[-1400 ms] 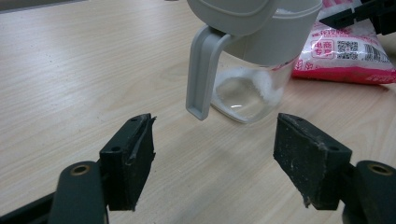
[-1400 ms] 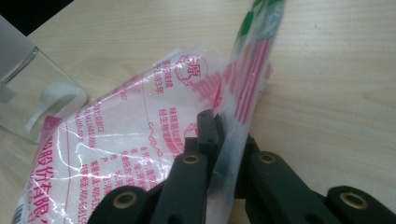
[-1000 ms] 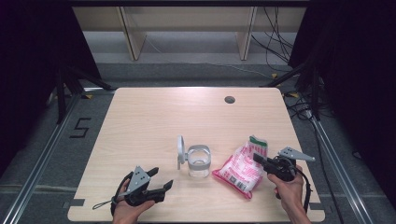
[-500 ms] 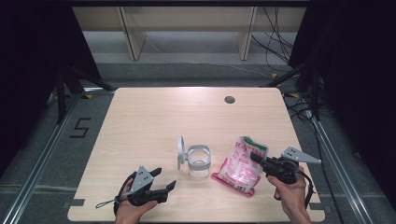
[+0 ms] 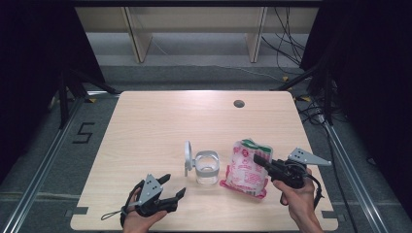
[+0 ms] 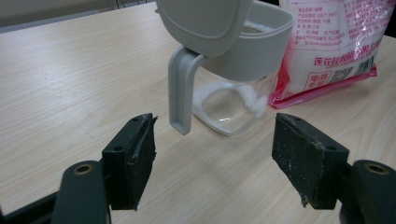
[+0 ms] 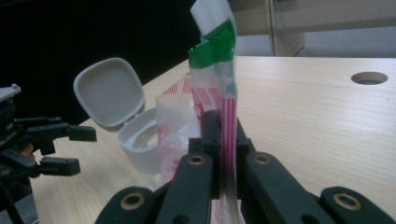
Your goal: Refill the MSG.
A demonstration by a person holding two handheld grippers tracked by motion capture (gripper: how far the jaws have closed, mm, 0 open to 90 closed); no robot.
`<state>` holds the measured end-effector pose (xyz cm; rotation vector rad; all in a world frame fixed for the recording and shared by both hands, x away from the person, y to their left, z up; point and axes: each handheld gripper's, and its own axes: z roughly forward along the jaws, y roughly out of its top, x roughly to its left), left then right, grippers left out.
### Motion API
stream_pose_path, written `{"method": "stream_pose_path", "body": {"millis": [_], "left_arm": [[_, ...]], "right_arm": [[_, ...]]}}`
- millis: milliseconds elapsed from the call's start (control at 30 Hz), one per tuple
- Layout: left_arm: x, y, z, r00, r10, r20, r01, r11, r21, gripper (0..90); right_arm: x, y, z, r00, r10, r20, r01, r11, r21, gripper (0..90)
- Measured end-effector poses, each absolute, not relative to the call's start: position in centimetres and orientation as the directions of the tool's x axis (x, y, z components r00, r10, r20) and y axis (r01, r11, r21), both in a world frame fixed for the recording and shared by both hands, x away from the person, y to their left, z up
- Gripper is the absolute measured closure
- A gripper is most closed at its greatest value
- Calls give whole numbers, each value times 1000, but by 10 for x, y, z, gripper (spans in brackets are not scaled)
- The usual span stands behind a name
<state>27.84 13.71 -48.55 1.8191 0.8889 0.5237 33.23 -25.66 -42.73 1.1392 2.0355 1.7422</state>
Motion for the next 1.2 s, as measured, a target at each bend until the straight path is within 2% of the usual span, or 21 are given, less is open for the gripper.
{"method": "stream_pose_path", "body": {"millis": [67, 100, 167, 233, 333, 500, 533, 667, 867, 1000, 1133, 1200], "left_arm": [[277, 132, -486, 643, 764, -50, 330, -217, 919, 303], [276, 127, -486, 645, 763, -46, 326, -220, 919, 304], [274, 120, -486, 663, 747, -39, 319, -236, 918, 304], [272, 113, -485, 677, 736, -34, 311, -243, 919, 304], [272, 103, -484, 692, 721, -36, 302, -244, 922, 304], [271, 74, -489, 733, 676, -77, 314, -236, 920, 331], [272, 66, -492, 741, 666, -87, 314, -229, 921, 331], [274, 38, -498, 762, 646, -51, 301, -284, 910, 341], [280, 6, -500, 759, 651, -33, 283, -284, 916, 346], [285, -6, -501, 753, 657, -21, 280, -292, 914, 341], [293, -19, -505, 766, 643, 10, 259, -322, 911, 303], [293, -26, -506, 757, 654, 0, 264, -305, 915, 307]], "right_arm": [[333, -254, -423, -671, 665, 327, 427, -14, 904, 900], [336, -253, -421, -688, 668, 283, 391, 13, 920, 900], [335, -249, -415, -680, 670, 297, 410, 11, 912, 900], [338, -250, -409, -690, 680, 249, 374, 40, 927, 900], [340, -250, -398, -680, 682, 269, 388, 23, 921, 900], [344, -256, -382, -687, 705, 173, 352, 115, 929, 900], [343, -257, -379, -675, 714, 188, 373, 110, 921, 900], [344, -265, -368, -680, 716, 159, 343, 119, 932, 900], [334, -267, -346, -693, 700, 174, 331, 94, 939, 900], [329, -265, -334, -715, 691, 110, 279, 137, 950, 900], [323, -258, -329, -722, 674, 155, 311, 117, 943, 900], [324, -255, -329, -739, 659, 140, 289, 123, 949, 900]]}}
